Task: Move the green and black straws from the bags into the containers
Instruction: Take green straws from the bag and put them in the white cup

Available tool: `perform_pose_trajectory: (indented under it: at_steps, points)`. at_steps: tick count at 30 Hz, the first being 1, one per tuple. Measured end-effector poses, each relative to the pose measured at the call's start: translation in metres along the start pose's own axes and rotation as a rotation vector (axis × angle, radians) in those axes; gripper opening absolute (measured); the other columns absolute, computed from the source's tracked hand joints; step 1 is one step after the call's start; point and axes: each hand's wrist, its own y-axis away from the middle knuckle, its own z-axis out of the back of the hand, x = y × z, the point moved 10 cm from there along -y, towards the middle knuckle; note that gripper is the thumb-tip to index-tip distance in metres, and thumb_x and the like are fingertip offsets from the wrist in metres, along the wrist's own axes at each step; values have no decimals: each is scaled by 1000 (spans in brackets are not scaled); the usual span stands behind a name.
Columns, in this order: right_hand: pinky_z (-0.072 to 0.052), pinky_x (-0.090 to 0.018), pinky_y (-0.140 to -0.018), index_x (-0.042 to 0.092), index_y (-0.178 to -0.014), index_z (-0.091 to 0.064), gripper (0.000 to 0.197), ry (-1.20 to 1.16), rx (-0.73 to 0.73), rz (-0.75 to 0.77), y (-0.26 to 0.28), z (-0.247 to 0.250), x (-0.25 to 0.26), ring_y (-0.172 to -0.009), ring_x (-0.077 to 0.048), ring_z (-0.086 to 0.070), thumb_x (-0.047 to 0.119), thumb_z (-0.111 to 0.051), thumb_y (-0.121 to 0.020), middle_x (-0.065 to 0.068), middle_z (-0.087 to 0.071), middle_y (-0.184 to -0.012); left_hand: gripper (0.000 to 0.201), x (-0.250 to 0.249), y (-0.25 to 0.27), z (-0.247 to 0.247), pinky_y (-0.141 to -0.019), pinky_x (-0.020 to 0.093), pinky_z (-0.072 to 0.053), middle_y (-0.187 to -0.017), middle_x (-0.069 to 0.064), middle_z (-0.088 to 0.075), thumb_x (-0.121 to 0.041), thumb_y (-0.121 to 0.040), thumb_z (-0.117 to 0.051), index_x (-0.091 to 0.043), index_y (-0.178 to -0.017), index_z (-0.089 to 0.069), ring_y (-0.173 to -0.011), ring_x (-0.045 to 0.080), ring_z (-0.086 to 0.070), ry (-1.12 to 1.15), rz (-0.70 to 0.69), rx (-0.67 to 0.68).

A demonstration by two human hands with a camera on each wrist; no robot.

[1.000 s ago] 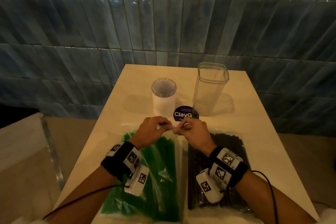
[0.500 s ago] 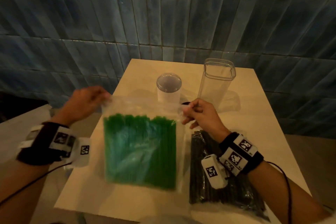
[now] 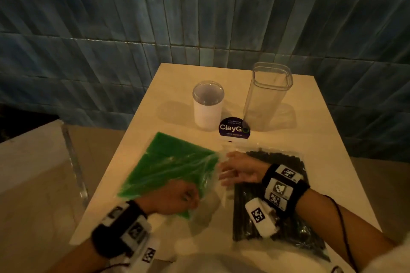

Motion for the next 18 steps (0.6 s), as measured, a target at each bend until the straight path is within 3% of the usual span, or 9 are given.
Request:
perform_pose_trajectory:
  at_steps: [2,4,6,8,11,13,15,18]
  points:
    - [-57,-39,-66,14,-133,-27,57,-14,-35,-43,-10,3,-17,-77,-24,-64,-7,-55,-87,-15,-63,-100,26,14,-25,-12,-82,25,-45,-102,1,-61,-37,-83,-61,-17,-98,-62,-95,17,-56,-86,45,-124]
    - [-57,-39,-70,16,-139,-23,70,-26,-55,-35,-18,5,-23,-83,-26,-66,-9,-58,-84,-17,-63,-109,41,16,-40,-6,-87,25,-43,-112,-3,-48,-56,-83,-56,-23,-106,-53,-98,11,-45,-150,113,-311]
    - [-57,-40,-74,17,-141,-21,77,-28,-98,18,-25,11,-23,-91,-29,-66,-10,-61,-80,-19,-60,-115,56,20,-54,-5,-90,27,-42,-118,-3,-38,-67,-81,-48,-25,-117,-47,-104,12,-42,-132,221,-365]
    - [-57,-38,-78,16,-140,-23,75,-18,-120,71,-28,12,-18,-99,-29,-65,-7,-62,-80,-18,-58,-119,52,24,-66,-4,-92,34,-45,-121,2,-37,-59,-85,-49,-21,-121,-46,-108,19,-45,-133,302,-365]
    - [-54,-31,-80,10,-121,-45,39,113,-106,121,-25,6,-7,-100,-20,-64,4,-61,-86,-10,-63,-114,19,26,-71,10,-87,35,-49,-113,6,-52,-35,-94,-45,-19,-99,-55,-94,18,-54,-62,287,-451]
    - [-53,-28,-82,11,-107,-58,21,333,-126,199,-21,5,2,-101,-18,-63,8,-61,-87,-8,-65,-111,26,31,-69,21,-79,35,-51,-96,6,-60,-31,-97,-40,-19,-81,-55,-81,16,-56,10,264,-521]
    - [-49,-23,-84,14,-107,-59,22,553,-103,300,-14,-6,8,-106,-15,-60,4,-57,-88,-7,-63,-116,33,34,-63,32,-79,34,-50,-87,3,-60,-31,-99,-37,-18,-76,-56,-79,16,-56,105,251,-587]
    - [-46,-25,-93,15,-125,-52,35,846,59,368,-9,-39,-4,-115,-19,-55,6,-52,-91,-4,-57,-128,36,37,-55,47,-73,30,-44,-79,3,-61,-26,-100,-35,-16,-73,-57,-77,18,-56,257,255,-656]
